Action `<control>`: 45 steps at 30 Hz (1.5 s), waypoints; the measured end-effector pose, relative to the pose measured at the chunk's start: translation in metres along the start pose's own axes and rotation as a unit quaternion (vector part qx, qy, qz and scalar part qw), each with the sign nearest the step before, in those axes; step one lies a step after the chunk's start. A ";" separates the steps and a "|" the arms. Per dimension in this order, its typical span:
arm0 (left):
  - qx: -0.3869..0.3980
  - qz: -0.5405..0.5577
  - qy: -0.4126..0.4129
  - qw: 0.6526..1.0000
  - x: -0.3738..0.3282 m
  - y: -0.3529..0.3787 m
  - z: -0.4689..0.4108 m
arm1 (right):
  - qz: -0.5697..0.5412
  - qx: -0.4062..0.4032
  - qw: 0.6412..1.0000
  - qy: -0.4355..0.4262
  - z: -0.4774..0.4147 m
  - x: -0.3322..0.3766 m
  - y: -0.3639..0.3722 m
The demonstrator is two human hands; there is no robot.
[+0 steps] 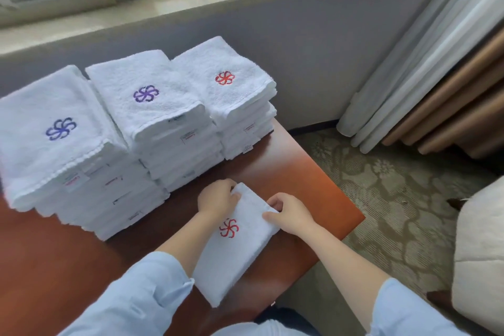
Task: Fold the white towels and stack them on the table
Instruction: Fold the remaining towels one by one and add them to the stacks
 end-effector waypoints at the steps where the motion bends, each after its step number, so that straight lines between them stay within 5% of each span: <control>1: 0.005 -0.004 0.011 1.000 -0.006 0.001 0.003 | 0.003 0.007 1.000 0.010 0.004 -0.003 0.000; 8: 0.066 -0.152 0.146 0.975 -0.052 0.031 0.040 | -0.130 0.260 0.953 0.089 0.050 -0.029 0.027; 14: 0.112 -0.179 0.254 0.944 -0.059 0.065 0.093 | -0.193 0.057 0.978 0.052 0.056 -0.018 -0.002; 21: 0.081 -0.135 0.314 0.936 -0.029 0.091 0.152 | -0.140 0.146 0.979 0.006 0.065 0.008 0.057; 27: -0.010 -0.068 0.246 0.967 0.005 0.098 0.190 | -0.173 0.157 0.972 -0.012 0.071 0.011 0.104; 30: -0.105 -0.023 0.124 0.986 0.031 0.099 0.210 | -0.167 0.146 0.975 -0.032 0.081 0.013 0.118; 33: -0.118 0.030 -0.017 0.992 0.056 0.112 0.223 | -0.154 0.124 0.978 -0.073 0.090 0.019 0.126; 37: -0.081 0.221 -0.114 0.965 0.081 0.127 0.231 | -0.156 0.135 0.973 -0.103 0.102 0.020 0.137; 45: -0.030 0.445 -0.070 0.892 0.098 0.131 0.233 | -0.203 0.176 0.960 -0.079 0.110 0.009 0.146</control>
Point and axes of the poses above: each hand's wrist, its own z-axis away from the middle knuckle, its own y-axis out of the palm, x = y × z, the point moved 6 cm from there along -z, towards the middle knuckle, and after that the axes turned 14 degrees about x, right-handed, at the moved point
